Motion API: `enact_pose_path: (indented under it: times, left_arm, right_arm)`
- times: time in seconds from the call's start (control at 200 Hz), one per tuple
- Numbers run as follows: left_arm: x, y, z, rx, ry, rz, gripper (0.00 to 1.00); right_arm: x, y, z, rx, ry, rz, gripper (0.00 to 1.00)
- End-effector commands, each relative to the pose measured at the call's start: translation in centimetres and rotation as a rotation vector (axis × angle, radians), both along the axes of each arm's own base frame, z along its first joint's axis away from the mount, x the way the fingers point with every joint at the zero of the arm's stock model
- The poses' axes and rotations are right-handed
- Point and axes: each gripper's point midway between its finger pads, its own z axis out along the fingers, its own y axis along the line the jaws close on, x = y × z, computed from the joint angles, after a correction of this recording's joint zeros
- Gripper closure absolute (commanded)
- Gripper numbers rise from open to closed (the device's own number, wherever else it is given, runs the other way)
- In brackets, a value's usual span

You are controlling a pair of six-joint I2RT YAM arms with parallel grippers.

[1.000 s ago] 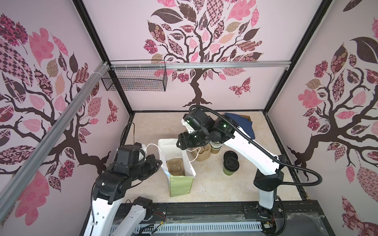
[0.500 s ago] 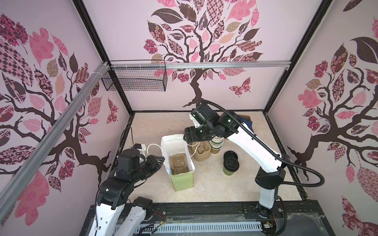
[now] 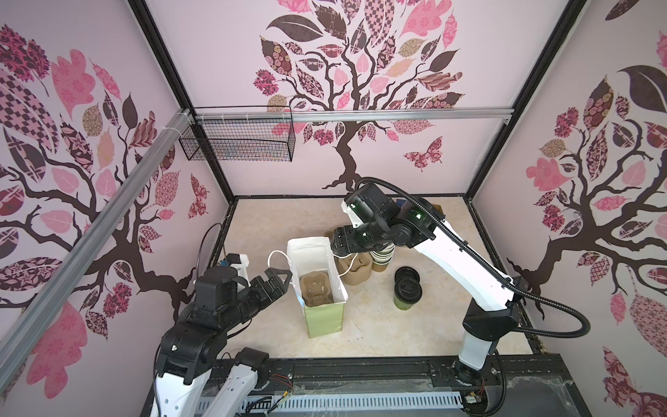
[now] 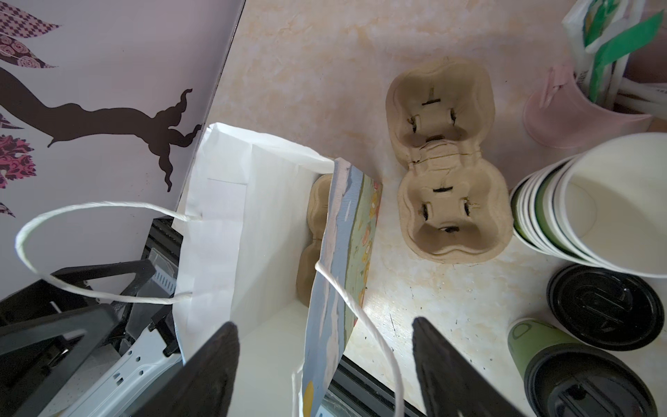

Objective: Pack a coffee takeout order
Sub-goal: Shake the takeout bag at the center of the table.

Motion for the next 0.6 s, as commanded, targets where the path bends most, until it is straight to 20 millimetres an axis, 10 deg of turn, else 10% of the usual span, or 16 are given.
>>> enact_pose_path:
  times: [0.0,0.285,0.595]
  left_arm:
    - [-0.6,0.7,2.2,0.044,-0.054,-0.004,0.02]
    - [-2.3,7.2,7.6,0.292,-0.103,0.241,0.02]
    - [-1.5,9.3,7.8,0.326,-0.117,0.374,0.02]
  right_arm:
    - [-0.2,-1.5,1.9,0.026,-0.049,-0.01,0.22]
    - [-0.6,-9.4,3.1,-0.106,-0.117,-0.165,0.22]
    - [-6.5,-20.6,-7.9,-0.359,0.077,-0.357,0.21]
